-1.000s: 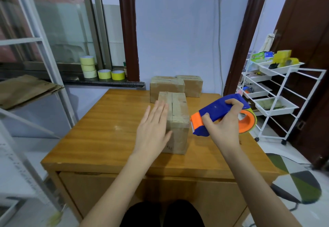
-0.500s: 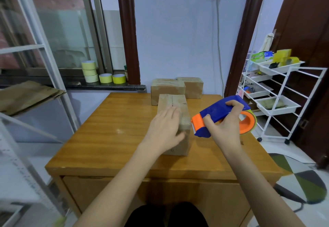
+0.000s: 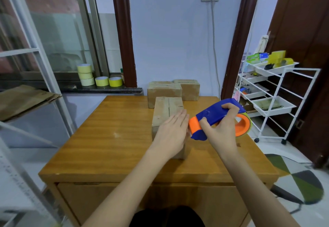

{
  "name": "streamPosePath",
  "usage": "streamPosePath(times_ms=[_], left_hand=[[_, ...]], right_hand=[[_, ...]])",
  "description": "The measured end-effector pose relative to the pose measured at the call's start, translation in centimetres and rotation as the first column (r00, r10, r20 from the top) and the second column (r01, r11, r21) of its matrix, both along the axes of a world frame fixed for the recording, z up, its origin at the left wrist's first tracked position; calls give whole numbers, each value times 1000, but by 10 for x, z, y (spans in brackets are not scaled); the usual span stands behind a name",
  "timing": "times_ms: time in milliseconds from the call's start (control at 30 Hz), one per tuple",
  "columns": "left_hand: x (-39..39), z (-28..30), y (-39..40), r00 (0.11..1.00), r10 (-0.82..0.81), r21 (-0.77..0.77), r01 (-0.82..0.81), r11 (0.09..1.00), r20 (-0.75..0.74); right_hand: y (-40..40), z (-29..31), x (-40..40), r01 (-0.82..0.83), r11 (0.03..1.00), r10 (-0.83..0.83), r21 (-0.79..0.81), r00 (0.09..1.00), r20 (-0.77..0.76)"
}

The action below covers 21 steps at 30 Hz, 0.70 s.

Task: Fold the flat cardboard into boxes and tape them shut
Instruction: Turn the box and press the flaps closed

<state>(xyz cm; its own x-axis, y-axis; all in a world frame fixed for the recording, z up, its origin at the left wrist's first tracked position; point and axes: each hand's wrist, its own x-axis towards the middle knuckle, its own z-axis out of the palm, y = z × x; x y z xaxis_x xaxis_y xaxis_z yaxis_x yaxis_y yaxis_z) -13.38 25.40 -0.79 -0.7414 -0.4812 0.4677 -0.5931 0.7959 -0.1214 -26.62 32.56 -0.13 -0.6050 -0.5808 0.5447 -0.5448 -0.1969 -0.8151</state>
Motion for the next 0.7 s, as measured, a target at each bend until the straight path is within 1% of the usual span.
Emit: streamPosePath(times_ms=[200, 267, 333, 367, 467, 533, 600, 667, 700], left_hand=[[-5, -11, 3, 999, 9, 47, -7, 999, -46], [-6, -13, 1, 996, 39, 33, -37, 999, -83], [-7, -13, 1, 997, 52, 31, -50, 998, -64], [-8, -14, -2, 998, 44, 8, -44, 999, -45], [-7, -15, -6, 999, 32, -49, -34, 998, -35], [-8, -16, -5, 999, 16, -47, -18, 999, -35], [-8, -14, -3, 999, 34, -36, -34, 999, -6], [-8, -12, -1, 999, 9, -53, -11, 999, -32], [-9, -14, -3, 1000, 6, -62, -7, 998, -23]], right_hand=[[-2, -2, -3, -24, 1000, 24, -6, 999, 44], [0, -2, -7, -44, 999, 47, -27, 992, 115], [2, -1, -11, -56, 996, 70, -74, 975, 209], [2, 0, -14, -48, 994, 68, -94, 970, 232], [1, 1, -21, -9, 993, 39, -120, 969, 245], [0, 1, -22, 7, 991, 30, -133, 961, 273], [1, 3, -23, 36, 989, 8, -145, 957, 289], [2, 8, -24, 52, 987, -10, -154, 966, 257], [2, 11, -24, 45, 989, -12, -143, 974, 225]])
